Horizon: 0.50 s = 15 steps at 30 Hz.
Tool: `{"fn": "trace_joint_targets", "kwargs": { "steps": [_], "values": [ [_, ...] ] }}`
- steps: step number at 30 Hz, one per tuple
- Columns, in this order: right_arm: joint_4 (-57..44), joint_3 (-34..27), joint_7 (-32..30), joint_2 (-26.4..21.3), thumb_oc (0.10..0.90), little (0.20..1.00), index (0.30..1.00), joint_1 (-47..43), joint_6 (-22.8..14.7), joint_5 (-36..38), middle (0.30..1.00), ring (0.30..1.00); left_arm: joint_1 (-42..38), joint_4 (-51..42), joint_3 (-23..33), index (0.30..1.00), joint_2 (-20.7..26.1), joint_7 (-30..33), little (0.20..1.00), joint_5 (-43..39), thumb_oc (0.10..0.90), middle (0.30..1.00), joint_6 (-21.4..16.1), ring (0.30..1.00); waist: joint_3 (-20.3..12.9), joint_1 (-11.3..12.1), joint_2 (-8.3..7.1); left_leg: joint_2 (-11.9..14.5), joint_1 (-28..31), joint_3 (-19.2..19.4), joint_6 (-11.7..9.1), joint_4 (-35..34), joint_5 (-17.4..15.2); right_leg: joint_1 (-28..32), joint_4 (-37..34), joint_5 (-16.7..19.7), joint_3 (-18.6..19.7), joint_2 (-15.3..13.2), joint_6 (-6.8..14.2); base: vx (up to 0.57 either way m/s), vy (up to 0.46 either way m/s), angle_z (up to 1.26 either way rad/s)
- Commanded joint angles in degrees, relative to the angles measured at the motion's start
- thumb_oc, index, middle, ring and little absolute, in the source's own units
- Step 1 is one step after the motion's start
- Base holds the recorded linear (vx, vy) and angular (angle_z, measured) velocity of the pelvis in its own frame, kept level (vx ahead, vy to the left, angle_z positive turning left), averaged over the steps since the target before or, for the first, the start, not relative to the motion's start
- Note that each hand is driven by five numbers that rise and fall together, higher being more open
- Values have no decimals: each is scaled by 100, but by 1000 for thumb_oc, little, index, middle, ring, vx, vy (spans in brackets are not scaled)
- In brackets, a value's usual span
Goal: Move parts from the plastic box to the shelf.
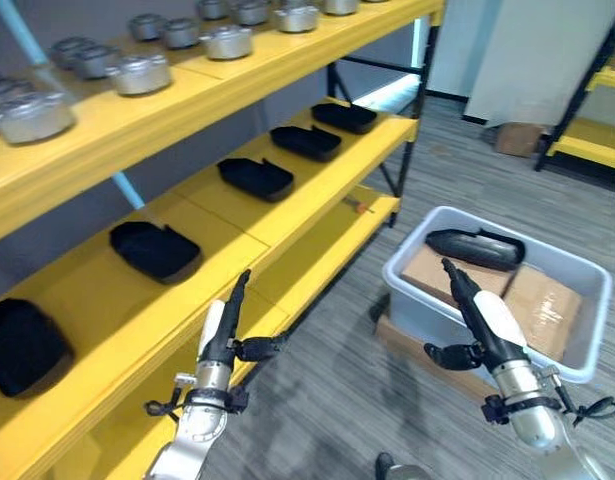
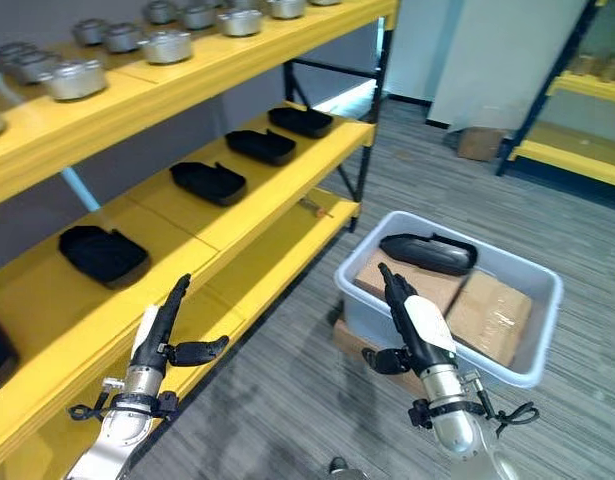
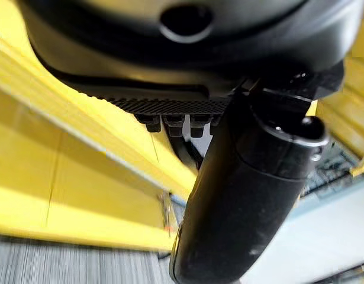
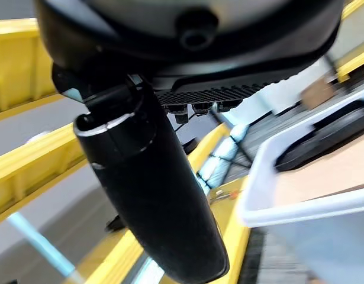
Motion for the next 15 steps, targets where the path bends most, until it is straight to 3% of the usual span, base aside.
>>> {"fn": "trace_joint_targets", "kwargs": {
  "steps": [1,5,8,10,15],
  "values": [
    [-726,-346,-371,-114,900,1000,1000,-669,-486,80,1000,1000,-407,-631,251,1000,159,197,1000,-43,900,1000,-547,1000,96,233,-209,-1198,-551,-828,291,376,-1059,529,-692,-92,232,133,133,170,-35,-77],
    [-516,-244,-412,-90,900,1000,1000,-732,-446,-42,1000,1000,-330,-675,233,1000,202,253,1000,27,900,1000,-563,1000,367,565,-100,-2165,-1533,-1677,257,-326,-382,565,-601,-28,697,405,118,128,-6,-69],
    [-492,-169,-417,-76,900,1000,1000,-829,-423,-91,1000,1000,-351,-672,241,1000,214,285,1000,33,900,1000,-558,1000,456,673,-33,-2336,-1673,-1939,202,-522,-178,628,-518,-105,971,592,69,80,15,-84],
    [-537,-124,-308,-38,900,1000,1000,-818,-467,-132,1000,1000,-355,-689,221,1000,251,317,1000,37,900,1000,-597,1000,379,655,-9,-2304,-1338,-2257,315,-697,-213,649,-440,-216,1303,714,46,129,92,-103],
    [-610,-387,-163,9,900,1000,1000,-470,-495,37,1000,1000,-370,-652,138,1000,278,290,1000,-2,900,1000,-614,1000,196,423,-89,-2236,-1070,-1905,385,-864,-305,703,-504,-269,1415,563,101,176,106,-68]
  ]
}}
